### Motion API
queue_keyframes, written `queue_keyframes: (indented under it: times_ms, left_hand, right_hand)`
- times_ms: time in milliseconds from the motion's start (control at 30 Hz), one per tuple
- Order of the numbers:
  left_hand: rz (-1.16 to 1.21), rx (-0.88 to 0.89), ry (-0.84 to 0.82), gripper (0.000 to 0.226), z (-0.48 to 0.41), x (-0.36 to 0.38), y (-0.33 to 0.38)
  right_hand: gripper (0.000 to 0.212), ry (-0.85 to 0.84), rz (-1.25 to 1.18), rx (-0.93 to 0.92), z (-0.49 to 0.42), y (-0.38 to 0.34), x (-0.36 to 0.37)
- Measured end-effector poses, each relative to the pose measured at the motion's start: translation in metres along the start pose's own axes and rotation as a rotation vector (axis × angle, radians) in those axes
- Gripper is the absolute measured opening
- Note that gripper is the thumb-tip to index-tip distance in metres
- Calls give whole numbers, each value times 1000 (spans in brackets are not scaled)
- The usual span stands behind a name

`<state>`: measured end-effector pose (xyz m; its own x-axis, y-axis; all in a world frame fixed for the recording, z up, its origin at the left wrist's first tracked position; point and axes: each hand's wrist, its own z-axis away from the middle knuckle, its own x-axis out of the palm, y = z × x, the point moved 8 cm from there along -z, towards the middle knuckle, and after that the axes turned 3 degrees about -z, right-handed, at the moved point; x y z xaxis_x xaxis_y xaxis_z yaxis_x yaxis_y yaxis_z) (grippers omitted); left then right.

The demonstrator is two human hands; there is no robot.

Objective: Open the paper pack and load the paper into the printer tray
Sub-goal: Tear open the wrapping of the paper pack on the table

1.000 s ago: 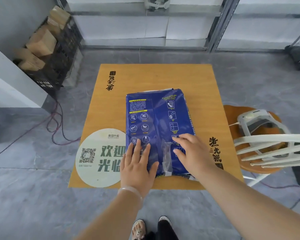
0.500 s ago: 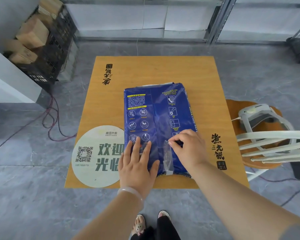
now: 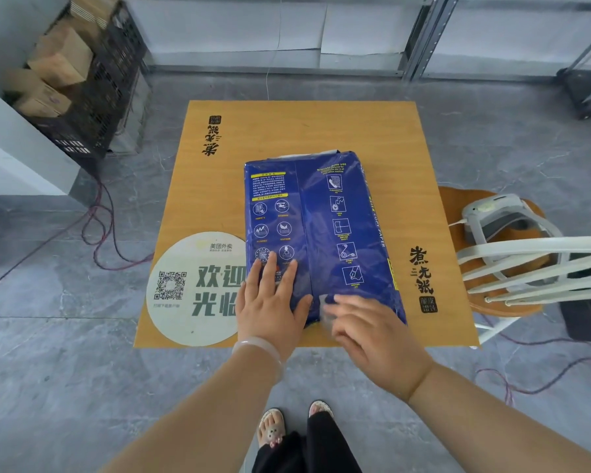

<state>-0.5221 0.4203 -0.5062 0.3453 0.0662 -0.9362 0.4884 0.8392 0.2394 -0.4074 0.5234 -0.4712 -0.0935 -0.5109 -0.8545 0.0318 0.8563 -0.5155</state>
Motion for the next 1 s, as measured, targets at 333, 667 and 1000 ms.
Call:
queue_keyframes:
  times_ms: [333, 667, 1000]
  left_hand:
    - [25, 24, -57, 62, 3, -3, 0]
    - [-2, 130, -7, 54, 16, -8, 10]
    - [-114, 219, -56, 63, 13, -4, 17]
  right_hand:
    - [43, -233, 109, -8, 46, -18, 33]
    - [32, 162, -118, 167, 2, -8, -35]
    - [75, -241, 246, 237, -31, 1, 19]
